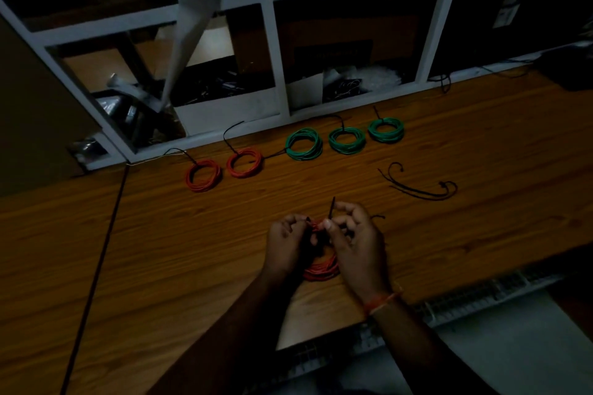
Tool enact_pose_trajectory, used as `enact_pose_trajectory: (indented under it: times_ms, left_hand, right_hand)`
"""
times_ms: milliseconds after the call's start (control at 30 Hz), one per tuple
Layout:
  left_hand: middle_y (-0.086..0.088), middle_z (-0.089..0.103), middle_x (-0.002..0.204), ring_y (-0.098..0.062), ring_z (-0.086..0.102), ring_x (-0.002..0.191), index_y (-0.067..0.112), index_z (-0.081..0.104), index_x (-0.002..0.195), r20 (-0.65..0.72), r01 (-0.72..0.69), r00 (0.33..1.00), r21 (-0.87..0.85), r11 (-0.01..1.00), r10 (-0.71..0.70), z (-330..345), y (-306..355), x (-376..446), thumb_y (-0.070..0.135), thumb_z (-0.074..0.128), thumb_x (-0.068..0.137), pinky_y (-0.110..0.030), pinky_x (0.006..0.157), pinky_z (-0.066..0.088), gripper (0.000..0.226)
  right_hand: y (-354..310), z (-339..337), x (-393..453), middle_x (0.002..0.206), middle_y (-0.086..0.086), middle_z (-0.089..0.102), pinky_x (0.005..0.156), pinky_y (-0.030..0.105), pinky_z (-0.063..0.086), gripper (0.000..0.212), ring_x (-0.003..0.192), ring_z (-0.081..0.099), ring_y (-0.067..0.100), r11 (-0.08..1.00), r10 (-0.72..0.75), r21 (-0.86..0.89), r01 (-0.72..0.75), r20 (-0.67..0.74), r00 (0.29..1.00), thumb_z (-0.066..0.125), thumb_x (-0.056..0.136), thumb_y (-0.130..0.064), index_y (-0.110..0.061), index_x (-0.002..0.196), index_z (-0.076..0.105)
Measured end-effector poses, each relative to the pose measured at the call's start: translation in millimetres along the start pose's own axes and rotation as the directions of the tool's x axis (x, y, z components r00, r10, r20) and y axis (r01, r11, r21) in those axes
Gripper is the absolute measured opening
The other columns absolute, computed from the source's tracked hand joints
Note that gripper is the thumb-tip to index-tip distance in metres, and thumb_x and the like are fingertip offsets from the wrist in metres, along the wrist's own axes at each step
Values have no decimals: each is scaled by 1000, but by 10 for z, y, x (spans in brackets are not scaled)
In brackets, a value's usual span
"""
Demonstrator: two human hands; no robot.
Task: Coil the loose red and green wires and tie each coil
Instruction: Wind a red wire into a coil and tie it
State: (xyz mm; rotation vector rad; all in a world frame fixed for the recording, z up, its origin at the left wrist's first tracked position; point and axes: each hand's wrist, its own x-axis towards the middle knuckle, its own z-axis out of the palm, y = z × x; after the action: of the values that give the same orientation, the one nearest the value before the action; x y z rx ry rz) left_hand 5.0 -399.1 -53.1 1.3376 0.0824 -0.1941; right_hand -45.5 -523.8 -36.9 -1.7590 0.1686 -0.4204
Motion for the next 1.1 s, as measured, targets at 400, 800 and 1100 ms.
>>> enact_pose_trajectory:
  times_ms: [400, 800, 1100]
  left_hand:
    - [-20, 60, 68, -34, 58, 69, -13, 62, 81, 149, 48, 988, 22, 999, -51, -16, -46, 43, 18, 67, 96, -47, 69, 47, 34]
    - [-25, 63, 65, -20, 50, 46, 7, 67, 65, 213, 45, 974, 143, 989, -75, -64, -33, 72, 28, 69, 97, -24, 47, 35, 38]
    - [-22, 61, 66, -30, 46, 58, 6, 67, 67, 243, 39, 967, 133, 990, -71, -108, -48, 100, 29, 67, 94, -32, 52, 29, 36]
  right_hand:
    - [-40, -70, -7, 87, -4, 72, 62, 12, 49, 17, 76, 64, 3, 930, -170, -343, 130, -88, 982, 71, 94, -18, -22, 108, 80]
    - [4, -157, 195, 80, 3, 62, 59, 29, 47, 23, 75, 60, 24, 794, -349, -517, 320, 44, 936, 73, 86, -12, -14, 108, 80]
    - [-33, -165, 216, 77, 1, 54, 65, 25, 35, 19, 77, 53, 23, 740, -336, -564, 367, 162, 928, 78, 83, -8, -18, 99, 80]
